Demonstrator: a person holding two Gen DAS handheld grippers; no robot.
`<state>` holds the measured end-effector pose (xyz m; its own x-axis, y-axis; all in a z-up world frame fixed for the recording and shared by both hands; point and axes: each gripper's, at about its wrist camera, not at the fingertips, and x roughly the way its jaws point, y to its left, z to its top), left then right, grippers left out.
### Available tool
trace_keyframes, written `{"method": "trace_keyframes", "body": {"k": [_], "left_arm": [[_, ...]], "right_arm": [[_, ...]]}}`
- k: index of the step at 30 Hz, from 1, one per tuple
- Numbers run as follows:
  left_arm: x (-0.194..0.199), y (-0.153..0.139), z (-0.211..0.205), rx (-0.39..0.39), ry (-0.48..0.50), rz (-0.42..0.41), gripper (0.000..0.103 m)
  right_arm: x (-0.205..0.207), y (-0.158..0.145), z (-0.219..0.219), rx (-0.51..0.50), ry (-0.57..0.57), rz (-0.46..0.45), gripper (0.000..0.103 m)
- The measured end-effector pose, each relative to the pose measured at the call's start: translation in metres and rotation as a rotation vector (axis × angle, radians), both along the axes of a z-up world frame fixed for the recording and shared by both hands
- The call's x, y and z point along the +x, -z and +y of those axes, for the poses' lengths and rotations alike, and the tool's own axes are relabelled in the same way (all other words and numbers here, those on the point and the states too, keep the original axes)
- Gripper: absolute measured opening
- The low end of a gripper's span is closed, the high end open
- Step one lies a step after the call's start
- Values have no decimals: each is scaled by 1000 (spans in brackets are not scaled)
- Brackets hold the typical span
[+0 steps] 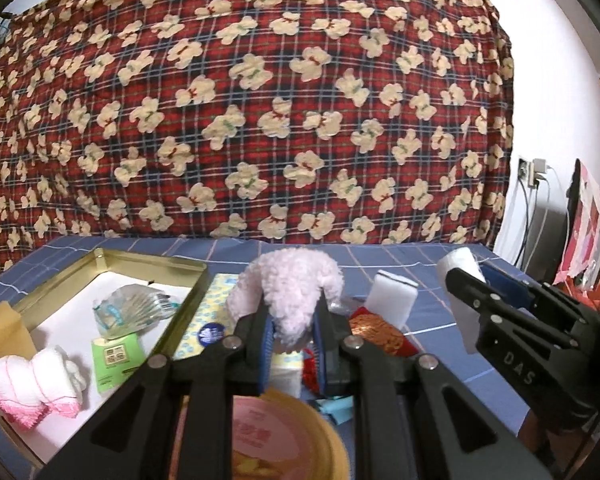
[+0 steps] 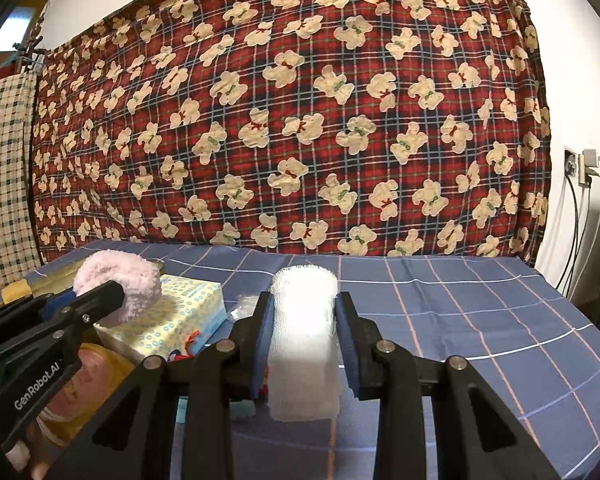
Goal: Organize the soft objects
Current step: 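Carry the fluffy puff and white rolled cloth over the gold tray with both tools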
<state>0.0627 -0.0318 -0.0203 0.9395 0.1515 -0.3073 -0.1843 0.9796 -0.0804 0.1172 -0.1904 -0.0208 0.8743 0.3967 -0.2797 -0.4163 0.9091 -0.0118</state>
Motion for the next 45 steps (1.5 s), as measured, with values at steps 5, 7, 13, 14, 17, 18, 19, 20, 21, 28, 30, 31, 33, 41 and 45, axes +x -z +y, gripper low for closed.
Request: {"method": "trace_keyframes", "body": {"k": [5,7,13,14,17,18,19,20,21,28,30,31,33,41,45], "left_arm": [[0,2,9,-3,-17,17,15],[-2,2,12,-1,-22,14,15],[-8,2,22,-1,-33,8,15],[-9,2,25,-6,-35,9,15],[-10,3,31,-18,-41,11,15],[-11,3,33,-20,-45,10,15],[-11,3,34,-21,-45,11,15],[-12,3,35,-22,-46,12,15],[-12,3,36,-22,-46,13,15],[-8,4,40,-25,-27,38,15],[-7,5,41,-28,-20,45,15],[-7,5,42,-34,-15,48,15],[-7,6,44,-42,-10,54,15],[-13,4,55,-71,-3,57,15],[-18,3,59,-79,2,55,15]], "right_arm": [[0,1,15,-11,-21,17,34],[0,2,21,-16,-27,18,34],[-2,3,37,-24,-46,28,34],[-3,3,39,-25,-48,29,34],[-3,3,45,-30,-56,35,34],[-4,3,48,-31,-60,35,34],[-5,3,50,-33,-63,34,34],[-5,4,52,-35,-67,31,34],[-6,4,53,-36,-69,30,34],[-4,5,60,-45,-87,47,34],[-2,5,62,-49,-90,51,34],[-2,5,63,-51,-92,50,34],[-3,5,66,-57,-96,47,34],[-6,3,79,-72,-131,44,34],[-10,-2,87,-73,-151,33,34]]}}
